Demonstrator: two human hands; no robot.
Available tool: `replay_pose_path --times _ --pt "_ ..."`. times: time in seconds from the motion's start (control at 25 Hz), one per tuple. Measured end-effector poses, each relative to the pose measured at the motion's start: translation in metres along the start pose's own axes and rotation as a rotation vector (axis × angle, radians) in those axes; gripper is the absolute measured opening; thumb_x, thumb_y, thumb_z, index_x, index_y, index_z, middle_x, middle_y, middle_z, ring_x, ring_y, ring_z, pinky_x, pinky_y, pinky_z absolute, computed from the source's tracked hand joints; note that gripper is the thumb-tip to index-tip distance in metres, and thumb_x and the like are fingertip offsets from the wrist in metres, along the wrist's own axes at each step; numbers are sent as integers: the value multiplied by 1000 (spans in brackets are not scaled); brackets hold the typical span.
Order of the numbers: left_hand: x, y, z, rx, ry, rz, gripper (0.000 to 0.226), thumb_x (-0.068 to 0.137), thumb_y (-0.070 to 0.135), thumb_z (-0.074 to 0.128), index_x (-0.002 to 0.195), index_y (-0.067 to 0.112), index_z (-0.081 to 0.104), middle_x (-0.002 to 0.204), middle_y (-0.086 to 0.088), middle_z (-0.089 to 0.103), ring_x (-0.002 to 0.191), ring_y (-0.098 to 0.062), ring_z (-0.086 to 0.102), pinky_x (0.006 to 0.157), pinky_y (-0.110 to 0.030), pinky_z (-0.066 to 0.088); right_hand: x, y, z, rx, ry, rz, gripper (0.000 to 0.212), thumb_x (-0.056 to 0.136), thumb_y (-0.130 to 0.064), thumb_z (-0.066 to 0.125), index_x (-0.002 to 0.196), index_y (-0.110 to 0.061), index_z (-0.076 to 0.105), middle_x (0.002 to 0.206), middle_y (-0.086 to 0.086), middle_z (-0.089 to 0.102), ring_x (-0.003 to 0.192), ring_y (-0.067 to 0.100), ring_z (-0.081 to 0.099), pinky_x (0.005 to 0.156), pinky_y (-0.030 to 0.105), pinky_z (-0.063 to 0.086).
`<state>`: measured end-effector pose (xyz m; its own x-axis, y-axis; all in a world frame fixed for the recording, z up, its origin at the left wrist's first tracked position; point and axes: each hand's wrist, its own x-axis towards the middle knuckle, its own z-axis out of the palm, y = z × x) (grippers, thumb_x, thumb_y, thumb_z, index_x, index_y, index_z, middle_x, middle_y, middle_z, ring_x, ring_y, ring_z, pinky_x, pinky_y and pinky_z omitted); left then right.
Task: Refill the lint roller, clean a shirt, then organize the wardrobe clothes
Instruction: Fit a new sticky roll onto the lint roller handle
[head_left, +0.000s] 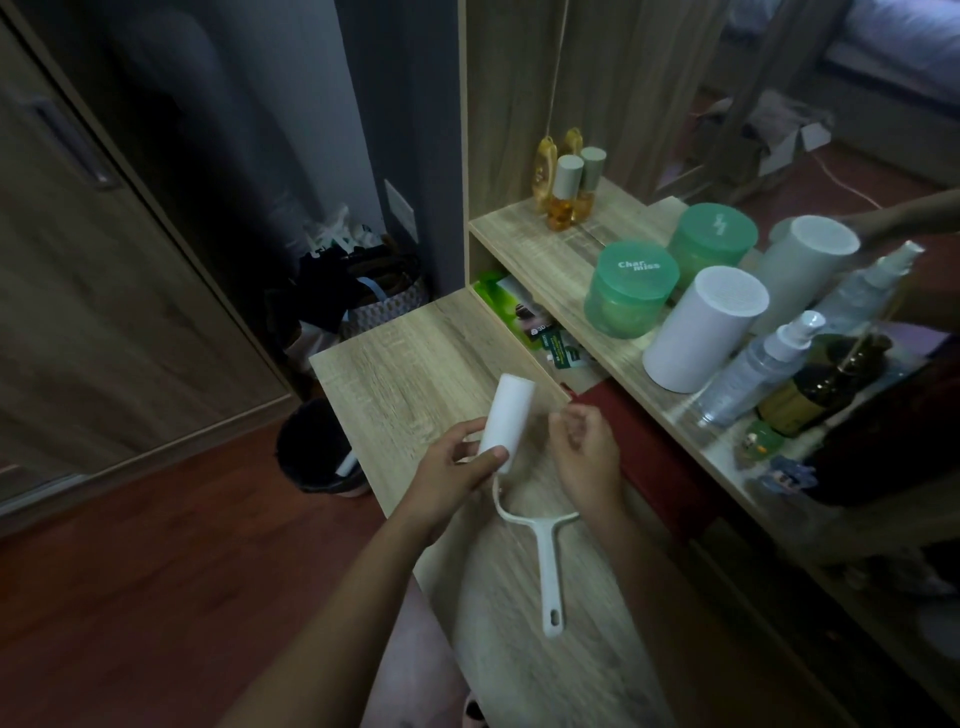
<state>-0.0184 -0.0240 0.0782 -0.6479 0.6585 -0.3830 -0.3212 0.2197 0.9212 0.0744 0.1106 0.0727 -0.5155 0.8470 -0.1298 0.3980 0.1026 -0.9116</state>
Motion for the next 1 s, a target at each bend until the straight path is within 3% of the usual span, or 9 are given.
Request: replay_pose_path --times 0.08,0.2,0.32,0.44,0.52,0.6,0.68,0.8,1.0 --pt "1 0 1 6 7 -9 36 85 16 69 118 27 59 99 -8 64 90 -17 63 77 -29 51 -16 22 3 -211 74 31 29 87 -22 60 107 -2 57 109 14 55 93 24 55 68 20 37" --pt "1 -2 2 23 9 -13 38 84 17 70 120 26 59 102 -9 64 91 -18 63 76 -28 52 -41 45 12 -294 182 154 32 81 -19 64 101 4 54 109 23 53 101 34 50 79 31 34" --pt "1 -4 5 51 10 -11 40 84 17 70 122 24 59 99 -8 64 89 -18 63 74 -30 50 -53 45 18 -258 262 353 43 80 -23 66 107 6 47 119 26 46 111 35 43 82 31 29" --pt "2 -5 5 55 12 0 39 83 18 71 120 25 60 98 -8 64 91 -19 62 75 -32 50 -55 44 22 -150 260 518 56 82 -25 63 118 7 35 129 28 39 117 39 41 84 34 36" --pt "2 -6 5 44 5 8 36 84 17 70 118 26 60 97 -7 64 91 -18 63 74 -29 50 -55 49 23 -141 202 566 62 88 -27 57 126 11 25 127 29 45 113 41 49 74 31 36" --pt "1 -4 6 35 1 -4 33 85 16 69 115 25 59 95 -7 64 86 -15 63 72 -24 50 -53 51 21 -169 151 576 55 92 -24 49 126 13 28 119 29 54 105 40 57 68 26 34" --pt "1 -2 5 -32 -6 -53 31 86 16 67 116 20 59 95 -10 65 83 -15 65 73 -23 52 -50 51 18 -233 102 538 41 95 -21 42 121 11 38 117 31 57 104 40 58 67 29 37" --pt "3 -2 -1 -154 -28 -112 35 87 12 66 121 14 57 98 -19 67 87 -23 68 78 -27 55 -44 43 13 -355 -15 310 36 98 -21 35 123 1 49 116 24 61 102 36 59 71 31 40" --pt "2 -1 -2 -201 -46 -111 32 87 1 62 117 7 53 92 -19 65 69 -19 69 63 -22 54 -26 18 -1 -352 -90 -19 32 99 -28 33 117 -12 54 95 12 66 76 22 57 64 29 40"
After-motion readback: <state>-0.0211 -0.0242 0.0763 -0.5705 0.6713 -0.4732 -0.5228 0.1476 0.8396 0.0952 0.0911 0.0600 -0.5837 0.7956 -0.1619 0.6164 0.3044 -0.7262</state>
